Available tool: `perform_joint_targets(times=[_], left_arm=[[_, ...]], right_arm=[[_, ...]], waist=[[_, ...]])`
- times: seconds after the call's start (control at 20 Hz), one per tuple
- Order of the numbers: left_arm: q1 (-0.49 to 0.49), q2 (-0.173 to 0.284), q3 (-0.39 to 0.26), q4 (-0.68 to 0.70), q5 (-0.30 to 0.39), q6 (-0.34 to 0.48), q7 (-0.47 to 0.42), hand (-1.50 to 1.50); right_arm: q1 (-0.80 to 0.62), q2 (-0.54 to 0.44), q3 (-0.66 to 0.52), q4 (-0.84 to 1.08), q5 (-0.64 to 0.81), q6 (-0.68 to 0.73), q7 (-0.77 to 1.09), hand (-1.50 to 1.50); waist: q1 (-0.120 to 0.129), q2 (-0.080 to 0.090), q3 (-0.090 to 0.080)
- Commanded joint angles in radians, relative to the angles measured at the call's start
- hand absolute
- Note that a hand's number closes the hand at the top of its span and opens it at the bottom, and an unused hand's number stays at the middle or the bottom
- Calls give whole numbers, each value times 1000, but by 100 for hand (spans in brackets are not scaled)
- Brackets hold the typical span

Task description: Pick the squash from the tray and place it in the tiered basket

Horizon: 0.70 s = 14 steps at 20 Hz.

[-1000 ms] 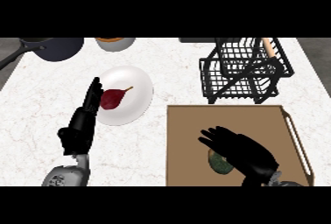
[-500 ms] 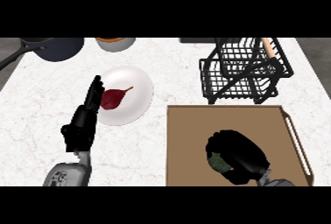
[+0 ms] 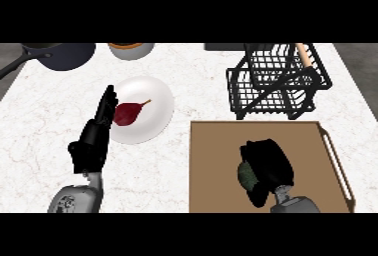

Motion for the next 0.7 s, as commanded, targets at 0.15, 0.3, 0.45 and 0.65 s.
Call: perform_joint_targets(times=[0.15,0.3,0.45,0.65], left_arm=[[-26,12,12,-4,12,-16,19,0],[-26,10,11,-19,14,-16,43,0],[-22,12,19,-21,12,-9,41,0],[-1,31,25,-9,18,-30,15,0]], right_arm=[[-104,46,109,-39,2,133,560,150],[-183,47,132,-93,-58,161,687,150],[-269,47,165,-224,-88,258,815,150],[-410,47,154,-410,-123,434,937,150]], waist=[[14,12,13],[12,12,14],[11,10,14],[8,7,13]])
